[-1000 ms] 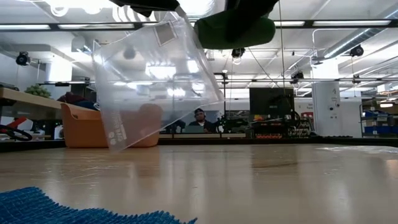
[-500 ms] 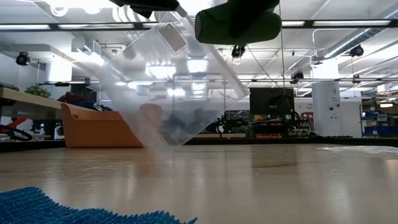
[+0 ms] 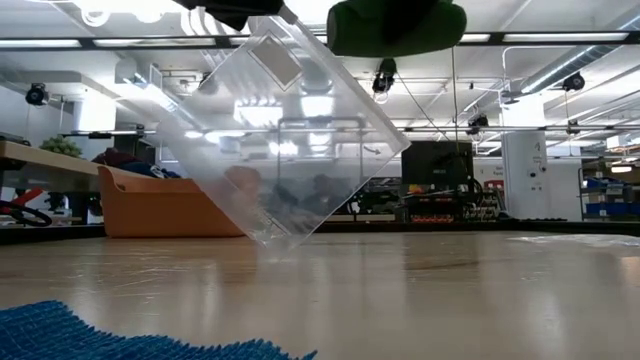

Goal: Roll bandage
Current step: Put the rolled green bandage into the transparent zip bag

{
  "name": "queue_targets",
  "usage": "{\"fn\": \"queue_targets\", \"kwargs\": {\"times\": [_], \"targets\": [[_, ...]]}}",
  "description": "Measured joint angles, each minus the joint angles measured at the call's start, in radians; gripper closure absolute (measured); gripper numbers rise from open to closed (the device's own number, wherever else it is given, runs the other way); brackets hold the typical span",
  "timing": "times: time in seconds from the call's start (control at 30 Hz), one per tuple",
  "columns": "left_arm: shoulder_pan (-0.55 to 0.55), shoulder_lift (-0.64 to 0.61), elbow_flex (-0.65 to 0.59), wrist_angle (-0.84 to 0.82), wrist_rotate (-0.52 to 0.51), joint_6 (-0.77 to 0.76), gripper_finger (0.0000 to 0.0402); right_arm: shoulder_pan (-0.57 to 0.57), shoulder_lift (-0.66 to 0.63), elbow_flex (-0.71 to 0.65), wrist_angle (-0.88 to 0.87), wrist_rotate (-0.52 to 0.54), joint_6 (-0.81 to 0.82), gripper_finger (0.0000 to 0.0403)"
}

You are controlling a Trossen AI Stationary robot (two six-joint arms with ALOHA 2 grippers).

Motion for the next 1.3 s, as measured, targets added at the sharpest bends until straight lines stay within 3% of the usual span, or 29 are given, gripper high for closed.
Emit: {"fn": "queue_targets", "kwargs": {"times": [0.4,0.73,1.3], "targets": [[-0.001,0.0,-0.004,-0.015,0.127,0.051,0.0401,0.0,0.0,-0.008,-0.009,-0.001,-0.025,0.0316],[-0.001,0.0,-0.013,-0.015,0.131,0.056,0.0401,-0.002,0.013,-0.01,0.045,-0.053,-0.052,0.032],[-0.005,0.0,-0.013,-0.012,0.158,0.068,0.0401,-0.052,0.06,-0.035,0.083,-0.054,-0.111,0.0317]]}}
